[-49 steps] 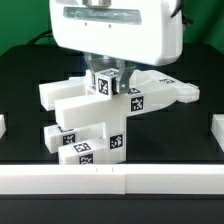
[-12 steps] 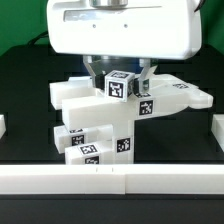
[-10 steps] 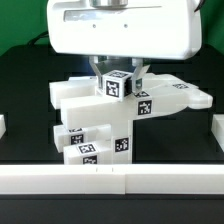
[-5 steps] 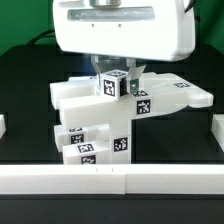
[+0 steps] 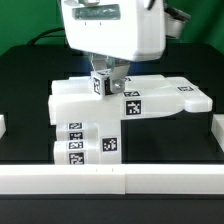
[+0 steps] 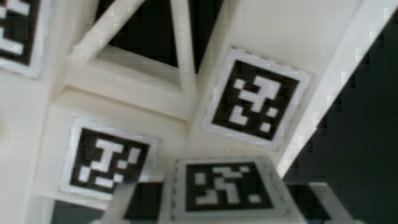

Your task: Assemble chair

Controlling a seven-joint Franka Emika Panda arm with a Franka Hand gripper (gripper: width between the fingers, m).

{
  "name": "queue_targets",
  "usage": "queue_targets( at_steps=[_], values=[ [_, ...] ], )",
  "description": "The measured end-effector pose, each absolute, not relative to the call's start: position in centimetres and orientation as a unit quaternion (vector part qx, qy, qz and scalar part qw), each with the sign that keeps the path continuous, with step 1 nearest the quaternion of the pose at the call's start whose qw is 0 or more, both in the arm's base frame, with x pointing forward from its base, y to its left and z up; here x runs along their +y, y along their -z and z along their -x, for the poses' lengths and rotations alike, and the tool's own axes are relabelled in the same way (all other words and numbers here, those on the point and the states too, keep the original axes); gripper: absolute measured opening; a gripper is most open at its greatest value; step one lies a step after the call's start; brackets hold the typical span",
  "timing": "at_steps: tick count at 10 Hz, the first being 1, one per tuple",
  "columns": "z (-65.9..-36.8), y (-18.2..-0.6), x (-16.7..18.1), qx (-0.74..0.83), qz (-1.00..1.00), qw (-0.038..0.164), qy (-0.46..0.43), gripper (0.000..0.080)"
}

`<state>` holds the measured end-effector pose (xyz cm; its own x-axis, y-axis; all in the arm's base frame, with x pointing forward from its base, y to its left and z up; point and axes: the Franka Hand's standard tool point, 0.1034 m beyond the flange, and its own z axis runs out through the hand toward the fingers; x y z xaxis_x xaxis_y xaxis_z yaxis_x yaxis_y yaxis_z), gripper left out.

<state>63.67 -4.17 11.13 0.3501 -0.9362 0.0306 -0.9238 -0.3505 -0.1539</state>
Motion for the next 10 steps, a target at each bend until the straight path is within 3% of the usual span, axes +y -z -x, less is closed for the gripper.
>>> queue_targets(
  at_steps=[10],
  values=[
    [-63.72,-11.18,-4.16,0.769,0.634,0.073,0.038,0.0271]
  ],
)
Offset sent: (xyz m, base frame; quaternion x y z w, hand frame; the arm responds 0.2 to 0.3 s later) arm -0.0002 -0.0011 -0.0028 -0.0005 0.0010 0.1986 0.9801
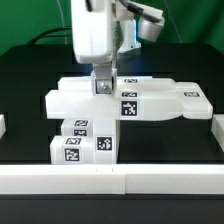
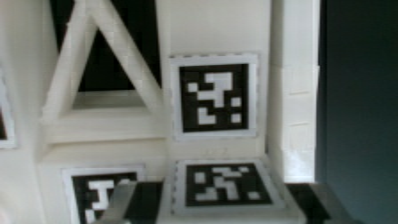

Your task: Assemble chair

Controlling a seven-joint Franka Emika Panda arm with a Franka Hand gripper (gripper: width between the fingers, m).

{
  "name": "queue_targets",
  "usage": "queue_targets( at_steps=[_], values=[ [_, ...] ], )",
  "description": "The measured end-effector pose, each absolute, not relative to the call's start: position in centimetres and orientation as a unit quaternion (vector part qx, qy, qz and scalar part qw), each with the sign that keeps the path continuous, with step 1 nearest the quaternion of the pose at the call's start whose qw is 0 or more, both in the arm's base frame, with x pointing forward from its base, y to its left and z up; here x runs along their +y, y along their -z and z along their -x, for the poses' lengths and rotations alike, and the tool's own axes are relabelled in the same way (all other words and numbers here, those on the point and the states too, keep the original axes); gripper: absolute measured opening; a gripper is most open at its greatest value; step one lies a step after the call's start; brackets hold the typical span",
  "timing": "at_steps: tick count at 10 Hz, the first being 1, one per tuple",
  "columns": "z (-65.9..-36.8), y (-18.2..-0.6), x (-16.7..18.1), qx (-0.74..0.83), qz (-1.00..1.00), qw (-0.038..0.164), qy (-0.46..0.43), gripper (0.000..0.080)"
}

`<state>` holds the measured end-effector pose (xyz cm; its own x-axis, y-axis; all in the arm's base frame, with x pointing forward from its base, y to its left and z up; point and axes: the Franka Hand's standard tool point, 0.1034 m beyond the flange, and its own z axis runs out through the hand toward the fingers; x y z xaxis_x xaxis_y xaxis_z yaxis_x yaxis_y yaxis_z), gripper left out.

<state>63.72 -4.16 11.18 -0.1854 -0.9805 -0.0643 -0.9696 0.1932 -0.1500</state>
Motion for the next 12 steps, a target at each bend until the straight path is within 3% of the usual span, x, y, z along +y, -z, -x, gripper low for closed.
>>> queue_targets(
  at_steps=[6,8,12],
  values=[
    [-63.7,-11.1,-3.6,0.835,0.544,0.082,0.024,0.028],
    [-63.7,-11.1,-3.5,0.833,0.546,0.082,0.024,0.0604],
    [-62.7,-14.1,-1.3,0.799,0.592,0.103,0.026,0.0649]
  ],
)
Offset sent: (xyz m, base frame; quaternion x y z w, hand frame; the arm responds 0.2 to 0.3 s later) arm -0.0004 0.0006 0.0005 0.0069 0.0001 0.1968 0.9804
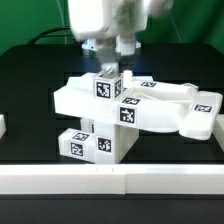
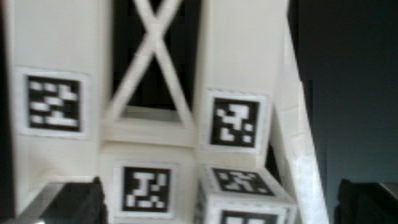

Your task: Assemble chair

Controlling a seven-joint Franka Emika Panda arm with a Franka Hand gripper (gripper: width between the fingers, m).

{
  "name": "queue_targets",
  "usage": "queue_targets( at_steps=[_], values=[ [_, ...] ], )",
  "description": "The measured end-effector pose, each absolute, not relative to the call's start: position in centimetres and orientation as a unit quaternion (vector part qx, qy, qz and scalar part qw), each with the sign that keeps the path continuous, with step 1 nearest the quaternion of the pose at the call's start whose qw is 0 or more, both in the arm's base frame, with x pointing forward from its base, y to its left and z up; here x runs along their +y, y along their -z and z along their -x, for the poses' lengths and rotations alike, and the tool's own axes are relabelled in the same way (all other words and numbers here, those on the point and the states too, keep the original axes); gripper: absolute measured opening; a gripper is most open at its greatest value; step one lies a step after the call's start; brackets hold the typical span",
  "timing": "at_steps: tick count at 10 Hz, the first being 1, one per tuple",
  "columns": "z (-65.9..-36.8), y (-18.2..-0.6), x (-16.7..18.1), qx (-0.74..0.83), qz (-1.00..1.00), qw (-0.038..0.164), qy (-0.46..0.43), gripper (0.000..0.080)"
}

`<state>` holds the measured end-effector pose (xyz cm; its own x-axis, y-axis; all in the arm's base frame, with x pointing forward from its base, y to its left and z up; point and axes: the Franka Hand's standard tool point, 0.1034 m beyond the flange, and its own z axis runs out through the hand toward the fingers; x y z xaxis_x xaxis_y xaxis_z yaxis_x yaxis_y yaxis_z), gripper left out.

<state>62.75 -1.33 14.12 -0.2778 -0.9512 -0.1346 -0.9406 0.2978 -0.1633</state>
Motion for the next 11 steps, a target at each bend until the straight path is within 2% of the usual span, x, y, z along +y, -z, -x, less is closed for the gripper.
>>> queue_targets(
  at_steps=[1,6,8,10,11],
  values=[
    [-62.7,-14.6,-0.8,0.797,0.595,0.105,0.021,0.0649],
    [-62.6,-14.1,-0.8,0.795,0.598,0.101,0.02,0.0649],
    [-61.8,-14.1,0.9,0.758,0.646,0.094,0.008,0.0649],
    [-60.6,-15.4,3.0,0.708,0.698,0.107,0.019,0.0649],
    [-59.6,-15.5,3.9,0.728,0.676,0.112,0.014,0.0649]
  ],
)
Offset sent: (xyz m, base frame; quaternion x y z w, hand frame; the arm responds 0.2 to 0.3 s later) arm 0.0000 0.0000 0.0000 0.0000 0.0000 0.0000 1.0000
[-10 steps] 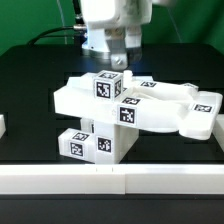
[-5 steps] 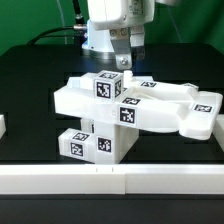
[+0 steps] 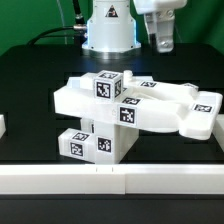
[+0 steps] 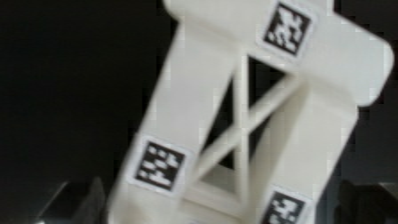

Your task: Assemble chair

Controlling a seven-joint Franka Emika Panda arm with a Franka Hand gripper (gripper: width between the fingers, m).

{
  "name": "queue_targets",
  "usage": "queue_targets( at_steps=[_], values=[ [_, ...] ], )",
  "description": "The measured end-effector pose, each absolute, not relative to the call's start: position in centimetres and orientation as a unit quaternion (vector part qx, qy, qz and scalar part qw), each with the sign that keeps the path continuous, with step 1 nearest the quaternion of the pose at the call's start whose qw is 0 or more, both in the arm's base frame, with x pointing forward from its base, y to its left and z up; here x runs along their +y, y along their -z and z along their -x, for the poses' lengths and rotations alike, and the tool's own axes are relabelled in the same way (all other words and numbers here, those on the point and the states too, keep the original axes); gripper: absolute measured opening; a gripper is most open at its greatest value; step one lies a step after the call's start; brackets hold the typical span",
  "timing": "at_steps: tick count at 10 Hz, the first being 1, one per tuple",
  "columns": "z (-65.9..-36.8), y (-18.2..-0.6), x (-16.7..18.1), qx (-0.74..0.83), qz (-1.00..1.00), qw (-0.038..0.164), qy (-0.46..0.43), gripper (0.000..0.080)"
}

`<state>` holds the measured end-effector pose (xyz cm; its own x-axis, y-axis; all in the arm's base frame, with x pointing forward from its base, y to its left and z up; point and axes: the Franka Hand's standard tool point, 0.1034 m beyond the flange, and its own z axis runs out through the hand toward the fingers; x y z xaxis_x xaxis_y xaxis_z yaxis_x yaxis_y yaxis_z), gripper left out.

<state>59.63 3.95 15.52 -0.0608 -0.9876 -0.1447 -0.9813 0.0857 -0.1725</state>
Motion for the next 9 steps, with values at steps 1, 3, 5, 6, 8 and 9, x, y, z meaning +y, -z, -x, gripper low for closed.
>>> queue_targets(
  at_steps=[1,3,5,6,8,9],
  values=[
    [-59.7,-15.7,4.0,0.745,0.656,0.118,0.01,0.0649],
    [-59.7,-15.5,4.0,0.737,0.666,0.115,0.011,0.0649],
    [-58.8,-14.8,5.8,0.717,0.689,0.108,0.023,0.0649],
    [-58.1,-14.5,7.4,0.68,0.726,0.099,0.021,0.0649],
    [-57.9,-14.0,8.5,0.636,0.764,0.1,0.043,0.0649],
    [-57.9,-14.0,8.4,0.631,0.769,0.099,0.043,0.0649]
  ],
)
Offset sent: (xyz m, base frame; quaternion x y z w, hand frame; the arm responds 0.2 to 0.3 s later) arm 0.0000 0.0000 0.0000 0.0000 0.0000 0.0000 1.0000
